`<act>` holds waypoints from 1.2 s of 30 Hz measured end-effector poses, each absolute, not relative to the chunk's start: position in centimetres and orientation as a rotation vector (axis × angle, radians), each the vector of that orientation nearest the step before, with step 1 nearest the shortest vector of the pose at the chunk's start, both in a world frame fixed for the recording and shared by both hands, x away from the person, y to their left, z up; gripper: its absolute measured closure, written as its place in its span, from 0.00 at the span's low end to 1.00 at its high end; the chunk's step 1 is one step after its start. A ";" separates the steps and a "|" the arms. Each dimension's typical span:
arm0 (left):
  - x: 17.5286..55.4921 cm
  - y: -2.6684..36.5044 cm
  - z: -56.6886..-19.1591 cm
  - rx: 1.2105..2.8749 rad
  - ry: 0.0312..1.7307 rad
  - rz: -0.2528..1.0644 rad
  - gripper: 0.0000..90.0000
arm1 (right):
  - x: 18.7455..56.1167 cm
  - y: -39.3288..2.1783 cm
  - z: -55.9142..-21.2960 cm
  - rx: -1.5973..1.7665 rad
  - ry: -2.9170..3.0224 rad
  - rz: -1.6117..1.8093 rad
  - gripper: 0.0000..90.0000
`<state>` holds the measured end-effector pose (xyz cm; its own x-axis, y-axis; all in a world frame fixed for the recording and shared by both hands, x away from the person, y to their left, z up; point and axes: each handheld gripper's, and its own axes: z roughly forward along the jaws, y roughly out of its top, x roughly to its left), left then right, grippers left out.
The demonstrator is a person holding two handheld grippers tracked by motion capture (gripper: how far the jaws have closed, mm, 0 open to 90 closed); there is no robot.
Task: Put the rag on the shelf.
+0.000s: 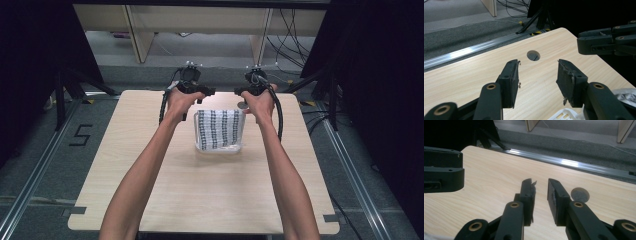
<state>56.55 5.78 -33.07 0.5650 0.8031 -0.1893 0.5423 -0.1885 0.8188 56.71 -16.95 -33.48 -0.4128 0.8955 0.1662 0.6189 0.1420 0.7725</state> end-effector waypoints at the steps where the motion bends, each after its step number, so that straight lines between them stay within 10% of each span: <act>1: 56.4 5.9 -32.9 1.863 1.092 0.350 0.56 | 56.6 -17.0 -33.4 1.433 2.089 1.164 0.82; 36: 50.0 7.2 -31.4 1.888 0.992 0.350 0.37 | 51.1 -18.8 -31.3 1.278 2.143 1.276 0.48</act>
<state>50.02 7.17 -31.36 0.6313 0.7586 -0.1609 0.4895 -0.2289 0.8414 51.13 -18.84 -31.33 -0.5387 0.8292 0.1489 0.5261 0.1930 0.8282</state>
